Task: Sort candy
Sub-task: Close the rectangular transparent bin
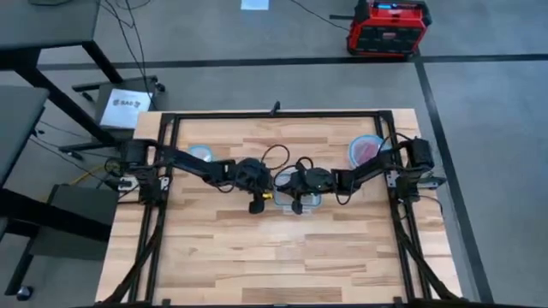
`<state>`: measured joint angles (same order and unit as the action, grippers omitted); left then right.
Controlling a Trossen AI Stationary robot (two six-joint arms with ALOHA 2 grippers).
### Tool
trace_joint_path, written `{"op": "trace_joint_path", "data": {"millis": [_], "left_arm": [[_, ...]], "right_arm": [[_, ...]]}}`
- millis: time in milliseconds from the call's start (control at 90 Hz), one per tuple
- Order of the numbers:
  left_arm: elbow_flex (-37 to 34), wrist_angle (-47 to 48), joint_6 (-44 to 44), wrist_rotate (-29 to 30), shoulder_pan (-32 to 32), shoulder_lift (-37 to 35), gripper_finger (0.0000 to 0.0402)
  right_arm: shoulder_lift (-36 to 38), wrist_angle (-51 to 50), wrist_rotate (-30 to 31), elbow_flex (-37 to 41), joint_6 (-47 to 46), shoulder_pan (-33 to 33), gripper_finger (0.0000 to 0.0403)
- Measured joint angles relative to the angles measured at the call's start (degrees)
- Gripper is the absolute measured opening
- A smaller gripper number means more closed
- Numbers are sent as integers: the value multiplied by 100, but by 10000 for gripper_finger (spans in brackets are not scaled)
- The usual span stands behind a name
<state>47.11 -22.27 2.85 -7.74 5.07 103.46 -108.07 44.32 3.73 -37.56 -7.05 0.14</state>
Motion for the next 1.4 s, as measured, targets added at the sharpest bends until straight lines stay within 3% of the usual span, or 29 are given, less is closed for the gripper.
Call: {"op": "trace_joint_path", "data": {"millis": [156,389,622,800,878,989,1233,1400], "left_arm": [[57,594,181,82,-16,-246,123],[90,1478,473,734,-25,-793,123],[233,1492,594,834,-27,-1499,123],[776,1512,720,269,55,-1137,123],[915,1649,765,204,87,-756,123],[1106,1743,731,202,124,-434,123],[1133,2130,271,193,-73,-297,123],[1109,1522,-85,-51,-477,-226,123]], "right_arm": [[211,-78,-65,-8,-36,22,0],[1131,-800,-144,-58,27,80,0],[2321,-2921,270,-320,-398,498,0],[2809,-4621,989,-321,-1874,1132,0],[2731,-4687,1393,-240,-2385,1388,0],[2366,-4715,1502,-156,-2879,1458,0],[2153,-4792,1570,-186,-1992,1162,0],[2485,-5010,1550,-144,-1352,696,0]]}}
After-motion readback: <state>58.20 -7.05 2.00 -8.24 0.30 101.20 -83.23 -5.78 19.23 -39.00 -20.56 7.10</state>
